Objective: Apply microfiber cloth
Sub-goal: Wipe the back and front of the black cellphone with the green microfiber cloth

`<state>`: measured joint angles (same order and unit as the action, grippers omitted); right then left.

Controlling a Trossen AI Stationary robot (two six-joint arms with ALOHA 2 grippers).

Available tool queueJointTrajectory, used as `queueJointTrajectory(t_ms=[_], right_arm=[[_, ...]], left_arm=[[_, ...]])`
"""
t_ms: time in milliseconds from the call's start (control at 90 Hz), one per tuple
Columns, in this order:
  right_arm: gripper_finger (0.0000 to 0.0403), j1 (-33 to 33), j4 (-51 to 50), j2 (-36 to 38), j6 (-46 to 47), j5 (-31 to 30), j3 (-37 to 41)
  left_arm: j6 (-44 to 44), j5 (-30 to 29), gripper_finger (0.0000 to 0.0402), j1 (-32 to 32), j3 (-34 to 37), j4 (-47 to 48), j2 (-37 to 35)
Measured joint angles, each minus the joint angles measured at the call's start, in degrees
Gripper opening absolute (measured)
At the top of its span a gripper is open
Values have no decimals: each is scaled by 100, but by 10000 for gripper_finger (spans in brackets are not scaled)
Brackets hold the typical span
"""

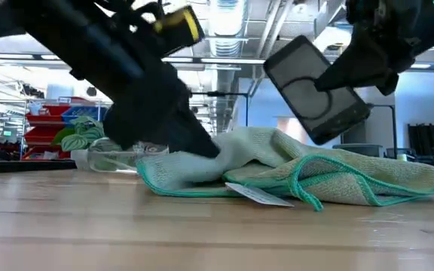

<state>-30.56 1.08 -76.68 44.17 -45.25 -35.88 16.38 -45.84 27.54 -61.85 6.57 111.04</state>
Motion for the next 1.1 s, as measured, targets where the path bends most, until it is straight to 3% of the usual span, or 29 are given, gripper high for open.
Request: queueJointTrajectory(t_ms=[133,189,344,533,600,678,878,1100], right_arm=[[16,34,535,-294,-101,41,0],[16,34,706,-407,-111,77,0],[16,4,938,-670,-110,192,0],[16,-56,1333,-701,-361,203,0],[16,-55,1546,-696,-549,205,0],[16,-28,1788,-694,-729,212,0],[16,131,1924,-694,-809,492,0],[17,209,1928,-694,-886,503,0]], left_arm=[[70,-38,43,56,-550,1246,178],[144,-121,15,119,-677,1734,202],[860,-1278,2,531,-732,3175,54],[3890,-2278,4,902,-392,5605,-366],[4573,-2343,13,959,-244,6012,-567],[4739,-2081,38,989,-140,6160,-779],[5342,-1320,148,985,40,6316,-1730],[5561,-175,244,1217,40,5550,-2884]])
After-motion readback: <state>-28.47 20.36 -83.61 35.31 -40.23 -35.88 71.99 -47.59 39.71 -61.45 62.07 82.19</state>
